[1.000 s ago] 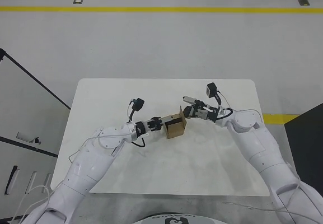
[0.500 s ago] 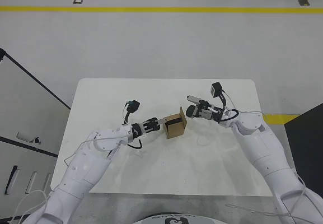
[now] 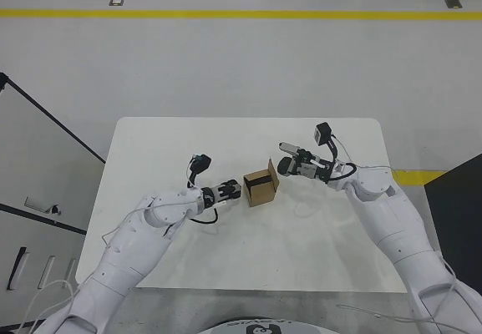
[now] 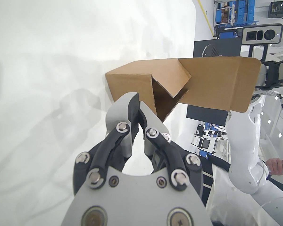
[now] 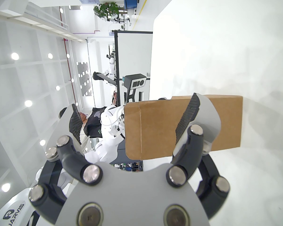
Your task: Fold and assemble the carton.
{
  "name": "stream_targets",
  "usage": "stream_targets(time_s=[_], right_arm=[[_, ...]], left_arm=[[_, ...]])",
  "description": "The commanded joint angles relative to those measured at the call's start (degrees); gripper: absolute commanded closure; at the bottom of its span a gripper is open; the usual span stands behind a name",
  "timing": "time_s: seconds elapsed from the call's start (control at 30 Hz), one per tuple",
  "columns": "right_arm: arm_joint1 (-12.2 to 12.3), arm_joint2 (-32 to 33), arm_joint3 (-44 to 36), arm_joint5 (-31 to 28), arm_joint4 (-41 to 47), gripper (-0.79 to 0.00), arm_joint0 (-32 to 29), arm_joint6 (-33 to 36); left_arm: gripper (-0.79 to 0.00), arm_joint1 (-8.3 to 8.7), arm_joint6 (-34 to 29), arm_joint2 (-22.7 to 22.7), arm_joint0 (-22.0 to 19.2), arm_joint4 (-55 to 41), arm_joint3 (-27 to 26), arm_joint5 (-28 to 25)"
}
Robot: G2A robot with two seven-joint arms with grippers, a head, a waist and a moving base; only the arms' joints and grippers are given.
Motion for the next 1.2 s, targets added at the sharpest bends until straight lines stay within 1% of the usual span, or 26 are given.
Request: stream_targets(time_s=[0.0, 0.13, 0.3, 0.7, 0.73, 0.8, 0.87, 0.93, 1.03, 1.17], right_arm=[[0.00, 0.00, 0.00, 0.00, 0.00, -0.785, 0.00, 0.00], [0.00, 0.00, 0.00, 0.00, 0.00, -0.785, 0.00, 0.00], [0.00, 0.00, 0.00, 0.00, 0.00, -0.785, 0.00, 0.00], [0.01, -0.05, -0.26, -0.05, -0.32, -0.785, -0.01, -0.12], [0.12, -0.31, -1.42, 0.13, -1.85, -0.785, 0.11, 0.63], [0.65, -0.09, -3.09, 2.63, -5.28, -0.785, 1.32, 3.69], [1.35, 0.58, -4.52, 6.55, -10.13, -0.785, 2.85, 5.52], [1.87, 1.24, -6.90, 9.76, -12.69, -0.785, 3.93, 7.59], [2.91, 0.96, -11.53, 13.17, -23.09, -0.785, 4.82, 9.45], [2.91, 0.96, -11.53, 13.17, -23.09, -0.785, 4.82, 9.45]], left_arm=[[0.000, -0.32, 0.27, 1.04, -0.52, -0.11, 0.46, 0.59], [0.000, -0.98, 2.13, 2.52, -1.75, -0.15, 1.79, 2.82], [0.000, -1.58, 3.08, 3.69, -2.78, -0.50, 2.91, 4.12], [0.000, -1.84, 3.38, 3.97, -3.09, -0.68, 3.56, 3.74], [0.000, -1.84, 3.38, 3.97, -3.09, -0.68, 3.56, 3.74], [0.000, -1.84, 3.38, 3.97, -3.09, -0.68, 3.56, 3.74], [0.000, -1.84, 3.38, 3.97, -3.09, -0.68, 3.56, 3.74], [0.000, -1.84, 3.38, 3.97, -3.09, -0.68, 3.56, 3.74], [0.000, -1.84, 3.38, 3.97, -3.09, -0.68, 3.56, 3.74], [0.000, -1.84, 3.38, 3.97, -3.09, -0.68, 3.56, 3.74]])
